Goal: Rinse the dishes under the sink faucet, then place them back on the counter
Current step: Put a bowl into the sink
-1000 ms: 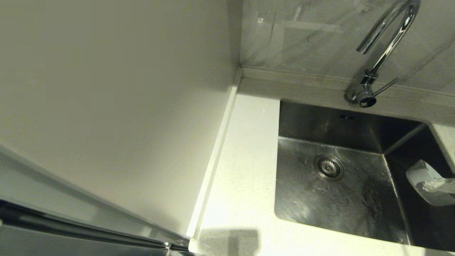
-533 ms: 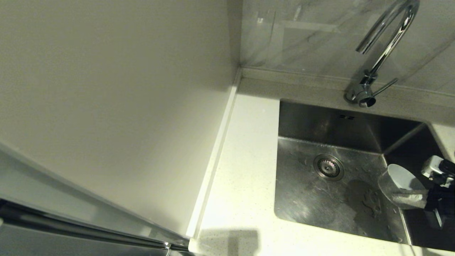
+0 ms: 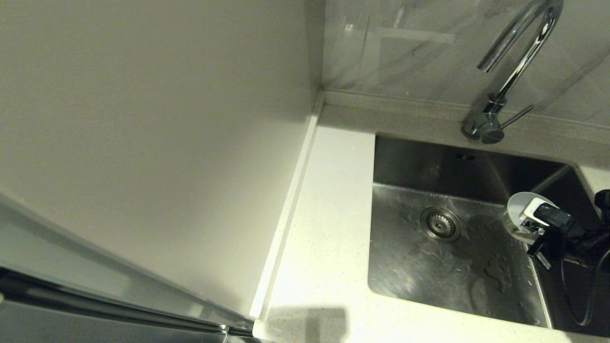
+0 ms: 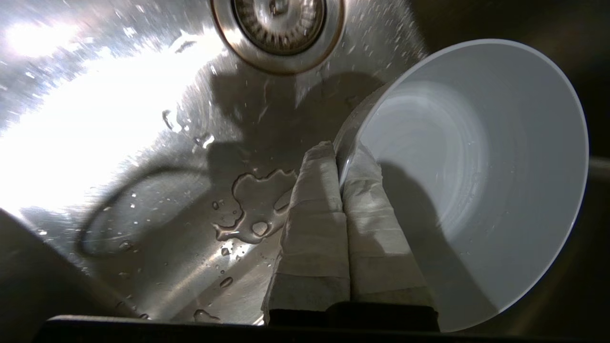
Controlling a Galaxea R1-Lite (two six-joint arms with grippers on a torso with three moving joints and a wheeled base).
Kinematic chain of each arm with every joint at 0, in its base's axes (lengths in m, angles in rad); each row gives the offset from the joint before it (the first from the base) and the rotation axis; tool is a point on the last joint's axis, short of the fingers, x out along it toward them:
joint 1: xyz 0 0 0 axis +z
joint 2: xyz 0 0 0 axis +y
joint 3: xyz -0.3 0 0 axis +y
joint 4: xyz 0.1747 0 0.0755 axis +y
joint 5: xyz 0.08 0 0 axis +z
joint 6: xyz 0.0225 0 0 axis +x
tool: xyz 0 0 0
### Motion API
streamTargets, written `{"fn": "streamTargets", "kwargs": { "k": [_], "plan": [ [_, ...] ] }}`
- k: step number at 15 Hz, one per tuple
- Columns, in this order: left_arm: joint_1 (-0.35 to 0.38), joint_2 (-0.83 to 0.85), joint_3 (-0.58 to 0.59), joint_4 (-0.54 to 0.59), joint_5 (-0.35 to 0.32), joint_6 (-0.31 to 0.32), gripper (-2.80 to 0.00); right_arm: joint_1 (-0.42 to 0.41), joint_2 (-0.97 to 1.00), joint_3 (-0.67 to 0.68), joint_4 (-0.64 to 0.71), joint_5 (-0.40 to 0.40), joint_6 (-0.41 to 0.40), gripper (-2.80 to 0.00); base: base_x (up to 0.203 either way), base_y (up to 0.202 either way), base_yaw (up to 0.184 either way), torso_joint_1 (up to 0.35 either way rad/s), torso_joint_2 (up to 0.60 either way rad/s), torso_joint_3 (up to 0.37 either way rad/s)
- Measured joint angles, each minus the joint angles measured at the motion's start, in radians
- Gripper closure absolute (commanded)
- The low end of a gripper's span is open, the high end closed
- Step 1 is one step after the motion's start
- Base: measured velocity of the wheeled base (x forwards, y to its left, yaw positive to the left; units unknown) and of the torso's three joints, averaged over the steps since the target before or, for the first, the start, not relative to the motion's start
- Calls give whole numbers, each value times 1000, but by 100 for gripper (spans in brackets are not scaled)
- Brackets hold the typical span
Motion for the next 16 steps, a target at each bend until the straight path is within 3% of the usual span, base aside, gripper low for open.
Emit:
{"fn": "streamTargets", "kwargs": {
  "k": [5,16],
  "plan": [
    [0,0,0,0,0,0,0,33,140,-74,-26,-89,4,0,0,0,0,0,0,0],
    [0,0,0,0,0,0,0,140,327,-279,-19,-280,158,0,0,0,0,0,0,0]
  ]
}}
